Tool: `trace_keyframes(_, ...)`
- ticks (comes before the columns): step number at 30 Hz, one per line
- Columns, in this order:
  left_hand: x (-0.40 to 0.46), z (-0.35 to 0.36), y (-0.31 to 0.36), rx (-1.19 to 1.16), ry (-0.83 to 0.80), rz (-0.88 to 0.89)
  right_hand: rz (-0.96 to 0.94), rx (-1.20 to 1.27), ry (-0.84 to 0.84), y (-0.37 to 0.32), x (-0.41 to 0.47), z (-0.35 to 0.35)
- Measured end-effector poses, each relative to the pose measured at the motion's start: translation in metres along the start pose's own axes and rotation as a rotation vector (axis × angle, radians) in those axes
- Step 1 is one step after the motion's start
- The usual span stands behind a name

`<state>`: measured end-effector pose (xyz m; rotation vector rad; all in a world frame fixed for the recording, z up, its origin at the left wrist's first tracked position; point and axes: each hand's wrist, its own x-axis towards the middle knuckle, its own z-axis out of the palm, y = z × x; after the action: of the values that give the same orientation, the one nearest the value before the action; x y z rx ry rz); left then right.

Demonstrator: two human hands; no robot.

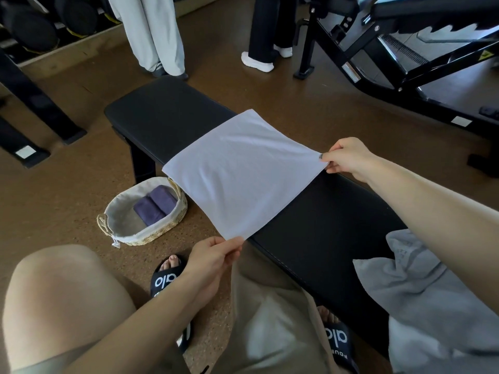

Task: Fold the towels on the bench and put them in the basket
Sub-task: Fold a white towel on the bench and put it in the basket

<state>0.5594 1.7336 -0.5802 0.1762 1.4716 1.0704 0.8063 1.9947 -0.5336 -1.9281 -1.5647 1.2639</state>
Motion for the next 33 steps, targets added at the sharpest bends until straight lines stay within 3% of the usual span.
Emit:
trace_keyframes(4,-0.002,-0.004,0.013,-0.076,-0.025,-0.088,0.07,0.199,-0.11,-0.007,-0.007,-0.008)
trace_keyframes(7,-0.011,-0.007,0.025,-0.149,-0.098,-0.198,0.124,0.219,-0.211,-0.011,-0.011,-0.016)
trace_keyframes(10,-0.017,-0.012,0.037,-0.209,-0.129,-0.201,0.139,0.247,-0.262,-0.015,-0.016,-0.021)
trace_keyframes(15,-0.018,-0.015,0.084,-0.284,-0.056,-0.023,0.04,0.5,-0.184,-0.036,-0.027,-0.021)
trace_keyframes(20,-0.031,-0.011,0.171,-0.135,0.027,0.236,-0.086,0.832,-0.149,-0.08,-0.042,-0.026)
trace_keyframes(23,-0.047,-0.007,0.227,-0.094,0.065,0.405,-0.176,0.993,-0.043,-0.112,-0.051,-0.038)
trace_keyframes(27,-0.051,-0.004,0.272,-0.193,0.044,0.507,-0.231,1.027,0.082,-0.143,-0.05,-0.046)
trace_keyframes(33,-0.047,0.0,0.294,-0.148,0.091,0.688,-0.344,1.115,0.091,-0.159,-0.054,-0.054)
